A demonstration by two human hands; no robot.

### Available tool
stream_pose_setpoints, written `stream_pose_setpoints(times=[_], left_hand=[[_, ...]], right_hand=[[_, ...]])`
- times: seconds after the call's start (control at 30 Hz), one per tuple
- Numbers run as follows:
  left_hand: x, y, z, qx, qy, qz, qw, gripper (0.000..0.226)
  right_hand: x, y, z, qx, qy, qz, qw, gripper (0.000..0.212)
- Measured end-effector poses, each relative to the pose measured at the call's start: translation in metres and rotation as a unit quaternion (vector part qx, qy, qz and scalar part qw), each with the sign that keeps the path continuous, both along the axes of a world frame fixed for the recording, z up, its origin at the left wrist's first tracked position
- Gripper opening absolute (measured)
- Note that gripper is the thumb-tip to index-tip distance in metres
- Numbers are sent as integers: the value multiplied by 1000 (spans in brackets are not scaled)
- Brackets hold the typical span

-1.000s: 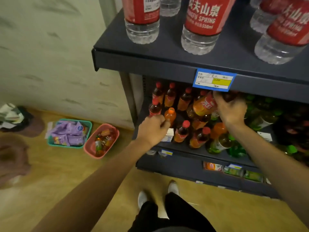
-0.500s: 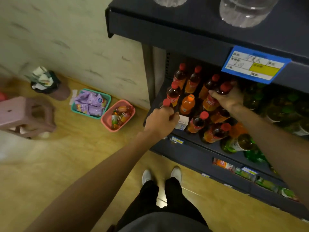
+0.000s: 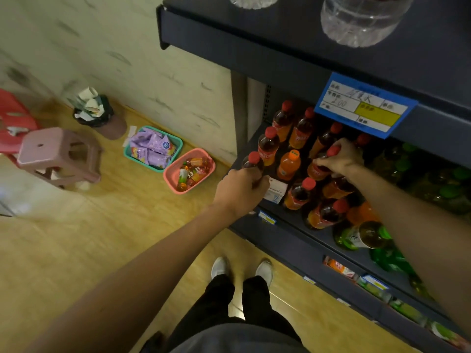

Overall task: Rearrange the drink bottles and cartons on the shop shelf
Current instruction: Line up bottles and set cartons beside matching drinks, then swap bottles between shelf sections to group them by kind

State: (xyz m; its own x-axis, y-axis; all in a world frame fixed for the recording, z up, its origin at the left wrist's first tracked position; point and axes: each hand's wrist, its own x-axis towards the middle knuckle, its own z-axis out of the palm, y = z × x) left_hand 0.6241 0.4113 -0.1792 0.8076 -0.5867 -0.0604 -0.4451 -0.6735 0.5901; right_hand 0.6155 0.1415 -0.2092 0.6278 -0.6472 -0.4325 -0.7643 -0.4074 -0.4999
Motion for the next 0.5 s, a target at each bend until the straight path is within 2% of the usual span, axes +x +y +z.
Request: stream_pose_setpoints(times=[0.2, 0.5], left_hand=[[-3, 1, 5, 5, -4, 15, 1000, 40], [-5, -1, 6, 16, -2, 14, 1000, 43]], right_hand=[[-2, 1, -9, -1, 25, 31, 999, 62], [-9, 4, -29, -41, 42, 96, 994, 53]])
